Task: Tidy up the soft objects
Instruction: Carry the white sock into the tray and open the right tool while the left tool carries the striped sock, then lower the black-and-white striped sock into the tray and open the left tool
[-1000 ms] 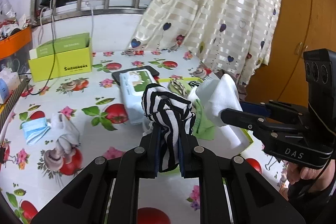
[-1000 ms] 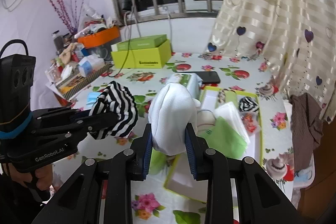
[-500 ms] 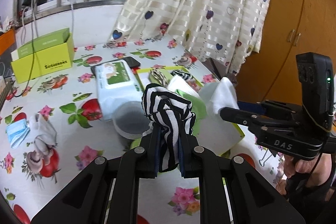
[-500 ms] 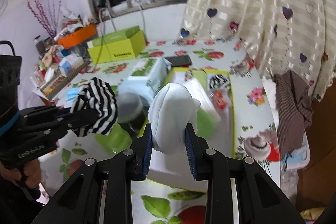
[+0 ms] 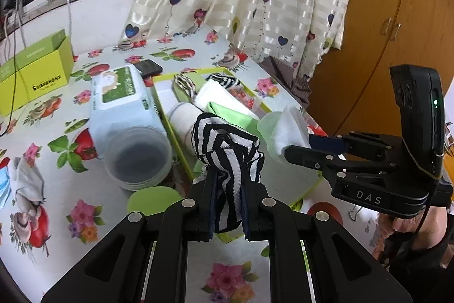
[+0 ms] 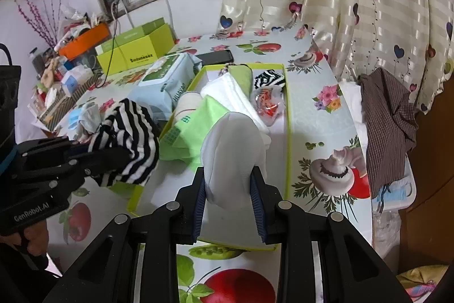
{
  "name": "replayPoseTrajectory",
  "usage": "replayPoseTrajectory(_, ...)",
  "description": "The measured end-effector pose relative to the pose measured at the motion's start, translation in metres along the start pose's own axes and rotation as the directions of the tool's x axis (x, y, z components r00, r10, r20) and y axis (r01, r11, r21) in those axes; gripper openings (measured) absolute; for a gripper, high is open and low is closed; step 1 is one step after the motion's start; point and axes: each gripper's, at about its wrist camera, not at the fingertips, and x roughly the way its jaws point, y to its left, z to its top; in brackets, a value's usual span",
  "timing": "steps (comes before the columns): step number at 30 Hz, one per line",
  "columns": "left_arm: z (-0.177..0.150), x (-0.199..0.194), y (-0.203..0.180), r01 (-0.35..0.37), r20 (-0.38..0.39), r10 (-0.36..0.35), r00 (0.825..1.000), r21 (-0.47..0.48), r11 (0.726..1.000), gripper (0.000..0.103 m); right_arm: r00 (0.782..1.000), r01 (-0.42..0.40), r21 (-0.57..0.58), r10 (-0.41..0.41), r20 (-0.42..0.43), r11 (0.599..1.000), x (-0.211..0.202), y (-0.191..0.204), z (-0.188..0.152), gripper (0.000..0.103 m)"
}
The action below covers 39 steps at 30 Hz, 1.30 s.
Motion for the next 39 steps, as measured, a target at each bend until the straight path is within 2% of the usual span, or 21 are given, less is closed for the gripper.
replayPoseTrajectory(8,0.001,0.023,-0.009,0.018,-0.044,-0.017,0.999,0.016,1.0,0.014,1.0,0.01,0.021,-0.01,-0.018,1.0,0.009,-0.011,-0.001,0.029)
replayPoseTrajectory(17,-0.003,0.046,-0.015,0.026,-0.095,-0.022,0.995,0.041,0.999,0.014,0.999,0.014,0.032,-0.013,-0.045,0.999,0.021,-0.016,-0.004,0.035)
replayPoseTrajectory(21,-0.004,0.05,-0.019,0.027,-0.1,-0.022,0.995,0.057,0.998,0.015,0.999,0.014,0.027,-0.013,-0.037,1.0,0.021,-0.017,-0.005,0.041)
replayPoseTrajectory(29,-0.006,0.059,-0.026,0.022,-0.125,-0.012,0.992,0.081,0.997,0.015,1.0,0.024,0.02,-0.024,-0.012,1.0,0.015,-0.018,-0.004,0.047)
replayPoseTrajectory(34,-0.005,0.059,-0.03,0.032,-0.128,-0.02,0.992,0.09,0.995,0.022,1.0,0.028,0.015,-0.028,0.008,1.0,0.01,-0.018,-0.004,0.051)
replayPoseTrajectory(39,-0.005,0.055,-0.031,0.034,-0.111,-0.024,0.993,0.091,0.995,0.023,0.999,0.028,0.014,-0.029,0.025,0.999,0.005,-0.018,-0.004,0.052)
